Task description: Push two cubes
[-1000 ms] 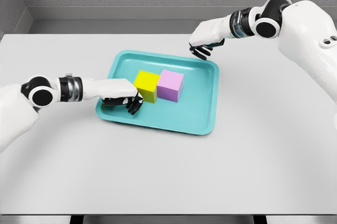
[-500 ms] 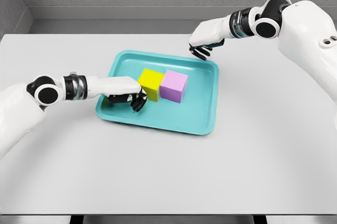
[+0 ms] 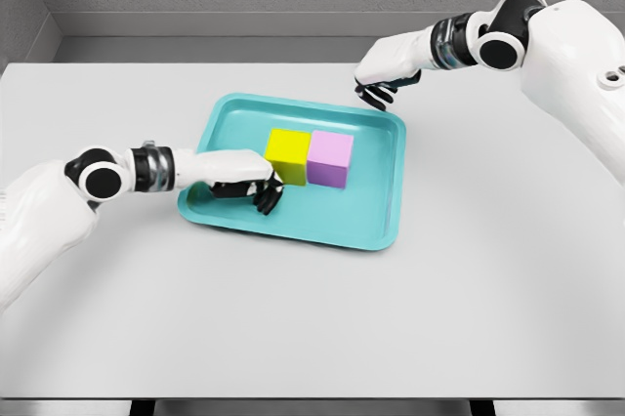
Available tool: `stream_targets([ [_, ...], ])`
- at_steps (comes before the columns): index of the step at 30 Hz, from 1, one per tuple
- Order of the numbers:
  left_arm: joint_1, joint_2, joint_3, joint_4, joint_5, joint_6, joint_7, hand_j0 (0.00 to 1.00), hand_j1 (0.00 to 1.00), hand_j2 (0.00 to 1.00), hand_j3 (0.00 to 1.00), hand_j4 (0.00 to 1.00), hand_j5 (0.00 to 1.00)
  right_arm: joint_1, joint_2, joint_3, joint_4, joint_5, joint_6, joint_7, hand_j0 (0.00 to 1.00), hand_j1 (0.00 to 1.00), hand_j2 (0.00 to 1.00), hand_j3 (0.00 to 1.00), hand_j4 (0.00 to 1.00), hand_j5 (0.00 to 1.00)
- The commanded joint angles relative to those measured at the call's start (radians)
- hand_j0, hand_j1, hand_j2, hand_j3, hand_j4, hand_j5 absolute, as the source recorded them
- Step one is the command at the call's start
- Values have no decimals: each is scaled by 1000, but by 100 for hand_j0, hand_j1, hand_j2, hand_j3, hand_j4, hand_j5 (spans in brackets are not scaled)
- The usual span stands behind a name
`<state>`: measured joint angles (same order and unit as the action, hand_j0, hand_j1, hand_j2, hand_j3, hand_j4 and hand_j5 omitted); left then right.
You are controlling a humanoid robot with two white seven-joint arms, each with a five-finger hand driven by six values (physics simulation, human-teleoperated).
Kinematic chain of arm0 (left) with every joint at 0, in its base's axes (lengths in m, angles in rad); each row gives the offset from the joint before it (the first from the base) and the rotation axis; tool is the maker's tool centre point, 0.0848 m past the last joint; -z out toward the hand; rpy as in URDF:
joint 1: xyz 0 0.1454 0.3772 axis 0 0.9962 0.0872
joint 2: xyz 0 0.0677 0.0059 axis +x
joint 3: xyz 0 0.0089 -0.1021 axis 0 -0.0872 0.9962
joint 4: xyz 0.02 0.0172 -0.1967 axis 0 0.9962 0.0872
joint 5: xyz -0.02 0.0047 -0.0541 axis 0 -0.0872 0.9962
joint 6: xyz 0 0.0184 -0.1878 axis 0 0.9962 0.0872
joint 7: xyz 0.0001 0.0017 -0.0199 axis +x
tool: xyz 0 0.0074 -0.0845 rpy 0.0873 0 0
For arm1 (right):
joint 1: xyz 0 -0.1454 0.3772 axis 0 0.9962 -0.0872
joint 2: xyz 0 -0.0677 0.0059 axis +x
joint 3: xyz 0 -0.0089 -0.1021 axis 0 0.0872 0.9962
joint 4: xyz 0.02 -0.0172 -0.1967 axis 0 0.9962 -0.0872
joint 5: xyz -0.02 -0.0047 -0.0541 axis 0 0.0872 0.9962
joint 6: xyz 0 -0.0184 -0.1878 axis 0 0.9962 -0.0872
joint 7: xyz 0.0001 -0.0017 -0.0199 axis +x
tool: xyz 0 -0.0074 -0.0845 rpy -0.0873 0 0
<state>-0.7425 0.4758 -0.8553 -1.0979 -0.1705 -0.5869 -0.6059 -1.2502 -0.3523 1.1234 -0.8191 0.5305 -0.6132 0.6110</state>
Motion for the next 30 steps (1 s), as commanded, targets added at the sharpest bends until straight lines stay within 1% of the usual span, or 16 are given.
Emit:
stream_targets([
  [1,0,-5,-15,4,-49,-24,-5,16,16,16,16,16,16,0,0,-2,0,-3,2,0,16,16,16,16,16,16],
  [6,-5,13,-13,1,-40,-24,-5,17,17,17,17,17,17,-2,-19,-5,-11,-4,2,0,21,21,21,21,21,21],
  [8,-8,24,-11,-8,-17,-24,-5,17,17,17,17,17,17,2,-51,-46,-20,-4,2,0,25,25,25,25,25,25],
  [9,-6,58,-10,-22,9,-24,-5,17,17,17,17,17,17,6,-69,-56,-23,-10,2,0,29,29,29,29,29,29],
  [10,-5,102,-10,-53,40,-24,-5,17,17,17,17,17,17,17,-99,-120,-25,-14,2,0,32,32,32,32,32,32],
  [11,-2,145,-7,-85,63,-24,-5,17,17,17,17,17,17,40,-126,-207,-25,-14,2,0,45,45,45,45,45,45],
  [12,3,191,-7,-117,91,-24,-5,17,17,17,17,17,17,52,-154,-264,-22,-17,2,0,87,87,87,87,87,87],
  [13,5,236,-2,-148,114,-24,-5,17,17,17,17,17,17,92,-185,-326,-18,-21,2,0,100,100,100,100,100,100],
  [15,6,264,45,-140,131,-24,-5,19,19,19,19,19,19,163,-189,-384,-15,-21,2,0,100,100,100,100,100,100],
  [16,8,283,120,-96,132,-24,-5,31,31,31,31,31,31,196,-192,-431,-15,-21,2,0,100,100,100,100,100,100],
  [17,8,287,189,-18,143,-24,-5,66,66,66,66,66,66,210,-204,-447,-14,-21,2,0,100,100,100,100,100,100],
  [18,6,288,295,131,151,-24,-5,100,100,100,100,100,100,219,-226,-450,-12,-24,2,0,100,100,100,100,100,100],
  [19,6,287,367,225,151,-24,-5,100,100,100,100,100,100,221,-241,-451,-12,-26,2,0,100,100,100,100,100,100],
  [20,6,288,395,276,151,-24,-5,100,100,100,100,100,100,221,-269,-453,-12,-44,2,0,100,100,100,100,100,100],
  [25,9,259,392,285,149,-24,-5,100,100,100,100,100,100,261,-364,-453,-12,-61,2,0,100,100,100,100,100,100],
  [30,9,259,390,286,146,-24,-5,100,100,100,100,100,100,262,-359,-438,-25,-61,2,0,100,100,100,100,100,100],
])
